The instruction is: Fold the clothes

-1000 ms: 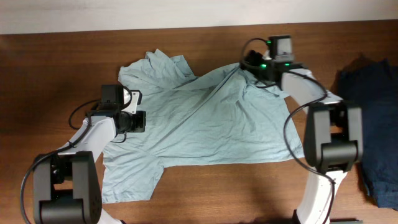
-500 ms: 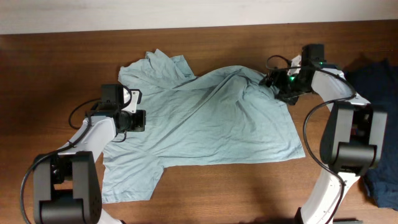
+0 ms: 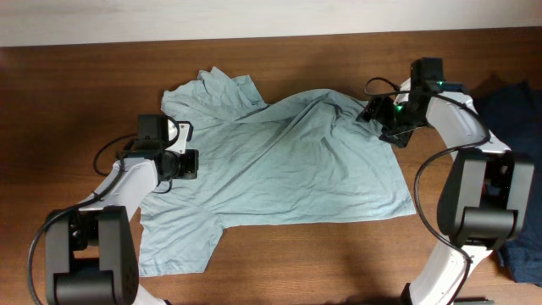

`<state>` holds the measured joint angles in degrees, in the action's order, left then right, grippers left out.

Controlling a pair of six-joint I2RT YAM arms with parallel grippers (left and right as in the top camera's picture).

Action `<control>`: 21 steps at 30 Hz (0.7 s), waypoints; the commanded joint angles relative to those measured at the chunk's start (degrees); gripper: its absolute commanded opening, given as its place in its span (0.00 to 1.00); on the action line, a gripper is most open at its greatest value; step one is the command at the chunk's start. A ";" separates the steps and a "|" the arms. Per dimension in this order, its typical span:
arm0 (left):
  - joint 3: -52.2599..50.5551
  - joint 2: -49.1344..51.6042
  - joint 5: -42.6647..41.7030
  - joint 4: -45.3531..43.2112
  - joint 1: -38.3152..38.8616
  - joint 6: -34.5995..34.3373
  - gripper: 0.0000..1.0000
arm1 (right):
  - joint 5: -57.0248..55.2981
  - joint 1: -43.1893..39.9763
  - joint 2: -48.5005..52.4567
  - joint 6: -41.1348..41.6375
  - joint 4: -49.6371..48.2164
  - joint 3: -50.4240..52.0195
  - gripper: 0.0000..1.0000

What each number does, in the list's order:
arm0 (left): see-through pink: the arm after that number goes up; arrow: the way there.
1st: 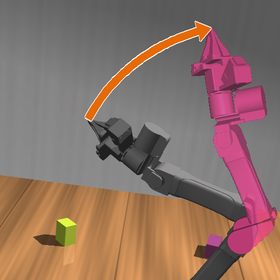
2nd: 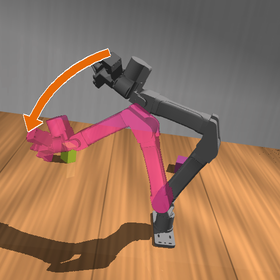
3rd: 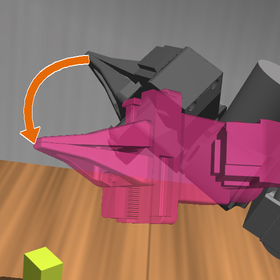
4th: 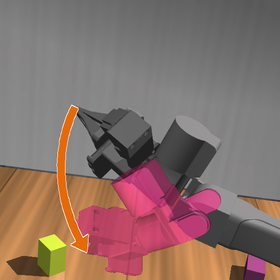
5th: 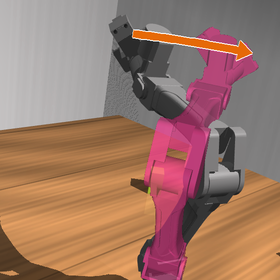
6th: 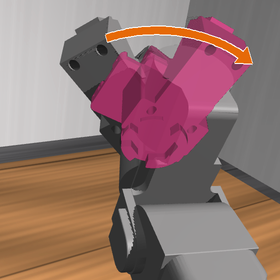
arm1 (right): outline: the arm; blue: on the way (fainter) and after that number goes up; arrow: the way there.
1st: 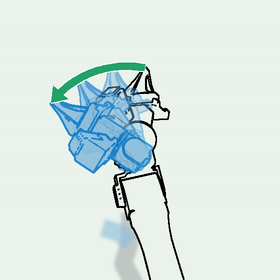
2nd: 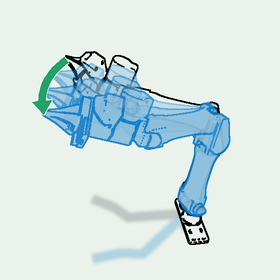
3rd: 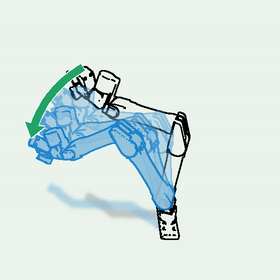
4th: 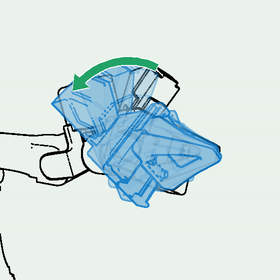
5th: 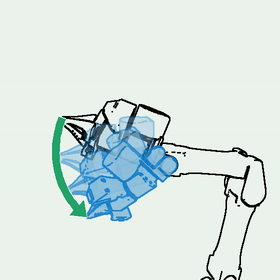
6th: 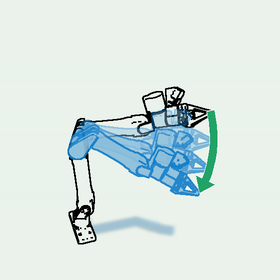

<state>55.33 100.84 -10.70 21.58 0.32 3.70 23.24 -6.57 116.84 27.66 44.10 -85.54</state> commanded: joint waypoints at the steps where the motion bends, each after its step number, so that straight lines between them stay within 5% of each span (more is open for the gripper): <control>1: -0.22 0.46 0.02 -0.13 0.13 1.14 0.00 | -3.04 1.05 -0.96 6.38 -3.74 2.16 0.82; 10: -0.22 0.46 0.00 -0.11 0.13 1.14 0.00 | -3.69 1.36 0.20 19.10 -9.44 2.93 0.72; 21: -0.22 0.46 0.02 -0.15 0.13 1.14 0.00 | -5.29 2.32 0.83 24.04 -7.41 3.45 0.81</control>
<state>55.33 100.84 -10.70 21.58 0.32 3.70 20.60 -5.34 116.84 49.28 36.77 -83.09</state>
